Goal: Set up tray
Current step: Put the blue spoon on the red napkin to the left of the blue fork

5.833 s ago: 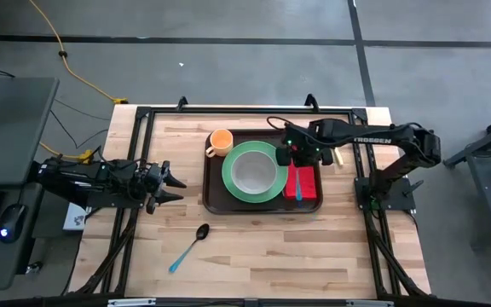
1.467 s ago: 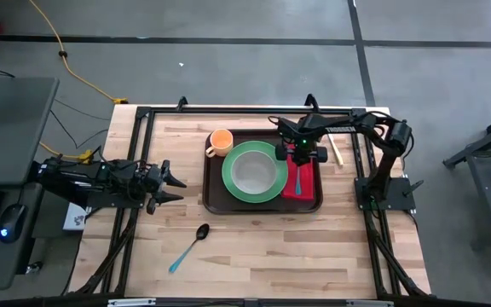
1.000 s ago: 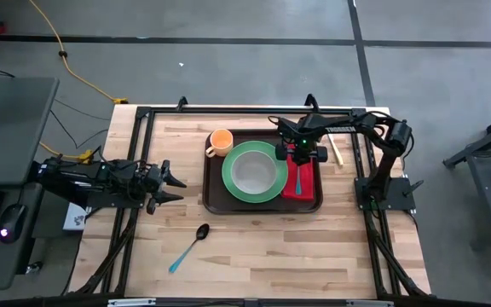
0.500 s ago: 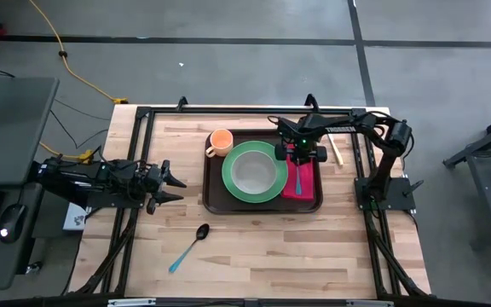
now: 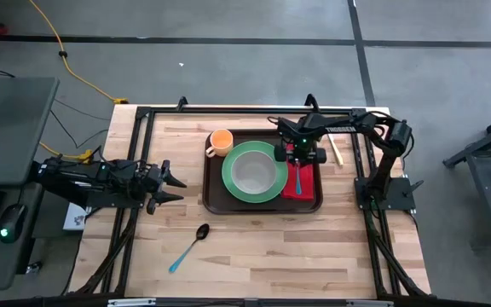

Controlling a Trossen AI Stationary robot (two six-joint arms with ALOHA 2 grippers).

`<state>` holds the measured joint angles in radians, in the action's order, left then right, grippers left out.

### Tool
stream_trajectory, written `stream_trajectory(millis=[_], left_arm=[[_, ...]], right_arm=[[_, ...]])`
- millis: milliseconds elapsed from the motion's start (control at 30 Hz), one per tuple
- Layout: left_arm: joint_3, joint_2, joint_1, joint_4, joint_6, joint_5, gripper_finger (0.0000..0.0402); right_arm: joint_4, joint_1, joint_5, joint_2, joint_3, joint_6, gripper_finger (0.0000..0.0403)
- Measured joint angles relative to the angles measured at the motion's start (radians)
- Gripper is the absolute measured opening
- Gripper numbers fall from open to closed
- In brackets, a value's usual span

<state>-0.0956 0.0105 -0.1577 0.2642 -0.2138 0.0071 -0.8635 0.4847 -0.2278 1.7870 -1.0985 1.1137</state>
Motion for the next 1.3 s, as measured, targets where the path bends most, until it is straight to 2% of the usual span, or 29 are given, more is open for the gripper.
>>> stream_trajectory(millis=[267, 467, 867, 1300], left_arm=[[0.000, 0.000, 0.000, 0.000, 0.000, 0.000, 0.0230], [0.002, 0.000, 0.000, -0.018, 0.000, 0.000, 0.0230], [0.004, 0.000, 0.000, -0.039, -0.017, 0.000, 0.0230], [0.004, 0.000, 0.000, -0.043, -0.233, 0.000, 0.0230]], right_arm=[[-0.005, -0.001, -0.077, 0.000, 0.000, -0.024, 0.0099], [-0.039, -0.003, -0.074, -0.018, 0.000, -0.050, 0.0099], [-0.050, -0.003, 0.038, -0.194, 0.000, -0.060, 0.0099], [-0.048, -0.041, 0.178, -0.440, 0.000, -0.058, 0.0099]])
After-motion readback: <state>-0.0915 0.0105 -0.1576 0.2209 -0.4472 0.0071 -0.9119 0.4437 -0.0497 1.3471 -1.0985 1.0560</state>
